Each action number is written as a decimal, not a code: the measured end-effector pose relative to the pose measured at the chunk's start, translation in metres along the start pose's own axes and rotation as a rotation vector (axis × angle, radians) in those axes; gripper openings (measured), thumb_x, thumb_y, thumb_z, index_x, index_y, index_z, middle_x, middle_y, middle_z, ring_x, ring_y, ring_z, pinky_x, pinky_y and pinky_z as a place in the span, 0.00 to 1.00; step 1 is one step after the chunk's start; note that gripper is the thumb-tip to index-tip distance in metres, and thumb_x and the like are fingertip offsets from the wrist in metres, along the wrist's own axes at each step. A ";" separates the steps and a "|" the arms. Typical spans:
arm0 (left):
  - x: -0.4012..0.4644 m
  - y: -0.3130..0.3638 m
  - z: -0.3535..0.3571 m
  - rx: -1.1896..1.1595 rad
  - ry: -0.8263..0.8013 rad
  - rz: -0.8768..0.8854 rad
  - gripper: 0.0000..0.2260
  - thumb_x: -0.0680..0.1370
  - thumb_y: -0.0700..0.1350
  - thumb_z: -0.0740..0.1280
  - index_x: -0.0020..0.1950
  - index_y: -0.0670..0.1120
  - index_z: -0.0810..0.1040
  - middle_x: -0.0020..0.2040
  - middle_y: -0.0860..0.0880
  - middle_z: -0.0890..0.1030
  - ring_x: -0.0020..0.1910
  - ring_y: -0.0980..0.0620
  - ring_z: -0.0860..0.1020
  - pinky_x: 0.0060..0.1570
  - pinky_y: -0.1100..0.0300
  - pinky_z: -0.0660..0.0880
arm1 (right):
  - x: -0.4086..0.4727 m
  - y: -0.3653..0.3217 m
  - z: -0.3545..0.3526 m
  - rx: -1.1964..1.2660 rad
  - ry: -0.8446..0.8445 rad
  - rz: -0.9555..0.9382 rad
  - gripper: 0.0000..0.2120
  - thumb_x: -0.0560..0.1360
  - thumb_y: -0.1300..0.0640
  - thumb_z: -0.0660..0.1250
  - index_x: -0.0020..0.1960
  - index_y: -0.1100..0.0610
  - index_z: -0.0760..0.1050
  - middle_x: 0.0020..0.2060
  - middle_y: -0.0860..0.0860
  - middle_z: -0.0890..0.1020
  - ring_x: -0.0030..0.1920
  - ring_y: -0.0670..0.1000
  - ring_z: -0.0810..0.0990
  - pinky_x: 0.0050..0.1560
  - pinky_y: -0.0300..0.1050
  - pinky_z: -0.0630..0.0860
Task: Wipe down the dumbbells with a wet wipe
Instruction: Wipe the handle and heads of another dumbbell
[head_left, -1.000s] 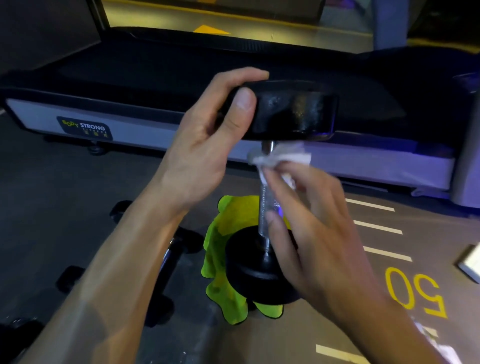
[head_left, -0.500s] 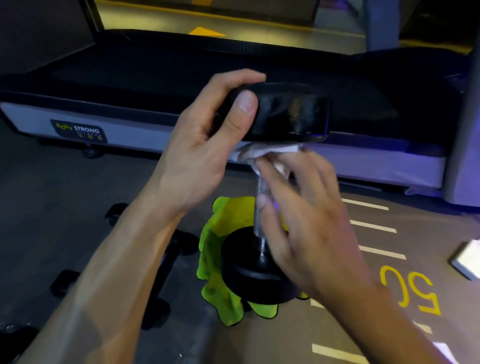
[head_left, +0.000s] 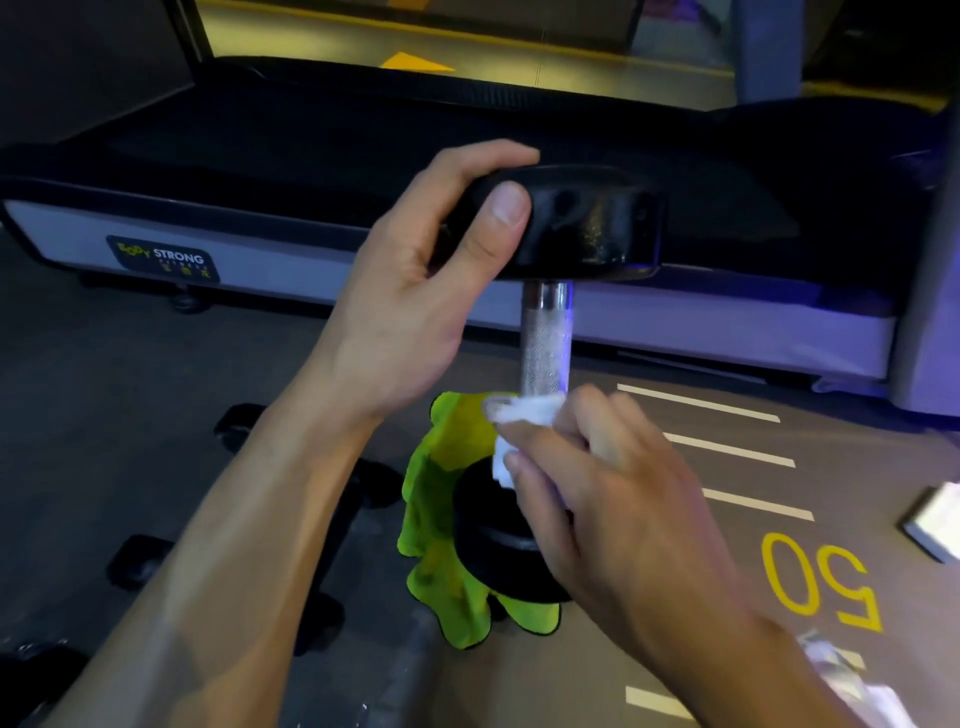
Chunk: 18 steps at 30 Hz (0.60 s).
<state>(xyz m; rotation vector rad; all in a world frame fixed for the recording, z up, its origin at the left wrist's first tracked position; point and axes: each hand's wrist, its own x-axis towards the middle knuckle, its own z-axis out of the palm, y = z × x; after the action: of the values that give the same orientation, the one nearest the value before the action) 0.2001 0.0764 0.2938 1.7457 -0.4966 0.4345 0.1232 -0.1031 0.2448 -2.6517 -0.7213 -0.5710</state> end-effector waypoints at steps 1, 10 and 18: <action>-0.001 0.000 0.000 -0.003 0.005 -0.001 0.11 0.87 0.48 0.61 0.69 0.51 0.75 0.58 0.56 0.80 0.57 0.60 0.78 0.59 0.64 0.72 | -0.001 0.002 0.000 0.002 -0.009 -0.011 0.13 0.81 0.50 0.63 0.61 0.49 0.82 0.42 0.47 0.72 0.42 0.53 0.70 0.41 0.50 0.73; -0.003 0.002 -0.001 0.001 -0.013 0.002 0.13 0.88 0.47 0.60 0.71 0.47 0.75 0.52 0.60 0.79 0.51 0.64 0.78 0.55 0.69 0.71 | 0.028 0.019 -0.005 0.080 0.150 -0.078 0.12 0.81 0.59 0.69 0.62 0.50 0.82 0.54 0.42 0.77 0.42 0.51 0.74 0.46 0.39 0.70; -0.003 0.003 0.003 0.007 -0.020 -0.003 0.13 0.87 0.49 0.60 0.70 0.50 0.75 0.58 0.55 0.80 0.59 0.57 0.79 0.60 0.59 0.74 | 0.029 0.024 -0.011 0.226 0.115 -0.017 0.14 0.79 0.57 0.70 0.62 0.43 0.83 0.39 0.33 0.74 0.38 0.42 0.71 0.42 0.29 0.68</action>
<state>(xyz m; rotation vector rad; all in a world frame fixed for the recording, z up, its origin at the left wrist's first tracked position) 0.1965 0.0737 0.2939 1.7593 -0.5076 0.4174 0.1559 -0.1157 0.2626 -2.3872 -0.7293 -0.6029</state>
